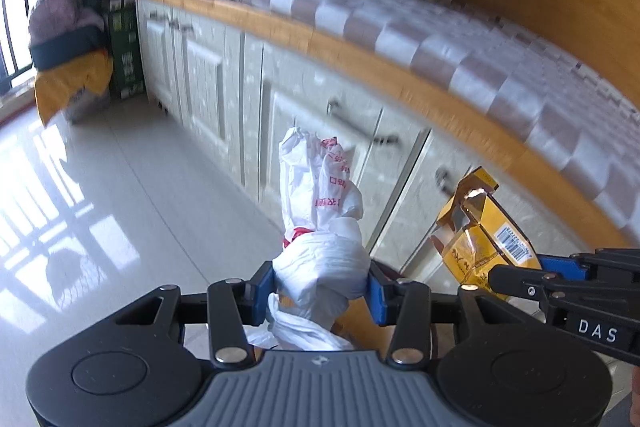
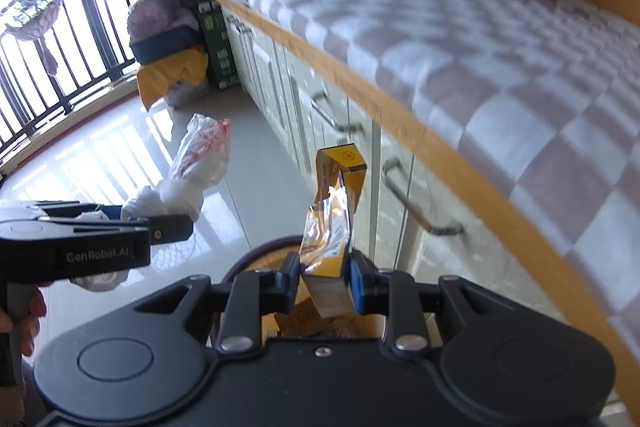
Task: Collect trash
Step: 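Carry the white bag and yellow box in both tools over the wastebasket, then open the left tool to drop the white bag while the right tool releases the yellow box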
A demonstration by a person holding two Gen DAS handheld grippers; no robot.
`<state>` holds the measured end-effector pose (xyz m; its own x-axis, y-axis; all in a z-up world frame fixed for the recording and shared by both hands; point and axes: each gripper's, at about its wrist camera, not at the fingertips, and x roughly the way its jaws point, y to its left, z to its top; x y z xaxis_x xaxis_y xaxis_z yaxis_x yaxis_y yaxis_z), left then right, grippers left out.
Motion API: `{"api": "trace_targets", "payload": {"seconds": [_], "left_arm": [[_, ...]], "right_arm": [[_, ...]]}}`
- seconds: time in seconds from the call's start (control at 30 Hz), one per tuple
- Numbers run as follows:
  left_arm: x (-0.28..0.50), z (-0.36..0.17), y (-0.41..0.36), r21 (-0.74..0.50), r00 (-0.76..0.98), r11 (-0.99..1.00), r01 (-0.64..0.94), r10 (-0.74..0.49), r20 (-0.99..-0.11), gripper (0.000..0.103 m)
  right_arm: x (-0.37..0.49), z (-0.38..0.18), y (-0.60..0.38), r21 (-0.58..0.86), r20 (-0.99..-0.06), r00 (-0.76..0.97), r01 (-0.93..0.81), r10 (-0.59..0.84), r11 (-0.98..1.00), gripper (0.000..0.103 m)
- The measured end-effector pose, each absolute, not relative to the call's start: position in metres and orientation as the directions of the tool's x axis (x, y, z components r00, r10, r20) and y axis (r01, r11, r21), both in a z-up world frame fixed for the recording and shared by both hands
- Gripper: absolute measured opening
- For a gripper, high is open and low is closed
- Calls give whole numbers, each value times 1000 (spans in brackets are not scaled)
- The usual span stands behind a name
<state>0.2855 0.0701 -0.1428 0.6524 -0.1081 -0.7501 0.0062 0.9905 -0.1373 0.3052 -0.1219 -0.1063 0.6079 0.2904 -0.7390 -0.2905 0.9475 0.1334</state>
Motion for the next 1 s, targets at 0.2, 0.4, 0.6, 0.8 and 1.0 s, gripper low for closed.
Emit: {"api": "trace_targets", "payload": {"seconds": [0.2, 0.4, 0.6, 0.8, 1.0], "left_arm": [[305, -181, 64, -149, 573, 989, -10, -117, -811, 47], [321, -226, 59, -122, 477, 992, -13, -101, -873, 47], [336, -266, 54, -97, 402, 995, -9, -85, -912, 47], [341, -295, 52, -89, 340, 996, 14, -89, -936, 48], [343, -316, 57, -93, 295, 996, 1, -89, -951, 47]], "right_arm": [[328, -143, -118, 157, -793, 540, -268, 283, 951, 27], [348, -189, -114, 176, -845, 460, -239, 271, 955, 27], [360, -237, -110, 187, -892, 375, -196, 250, 962, 27], [376, -268, -99, 207, -909, 330, -176, 256, 962, 27], [393, -290, -93, 228, -918, 292, -159, 267, 961, 27]]}}
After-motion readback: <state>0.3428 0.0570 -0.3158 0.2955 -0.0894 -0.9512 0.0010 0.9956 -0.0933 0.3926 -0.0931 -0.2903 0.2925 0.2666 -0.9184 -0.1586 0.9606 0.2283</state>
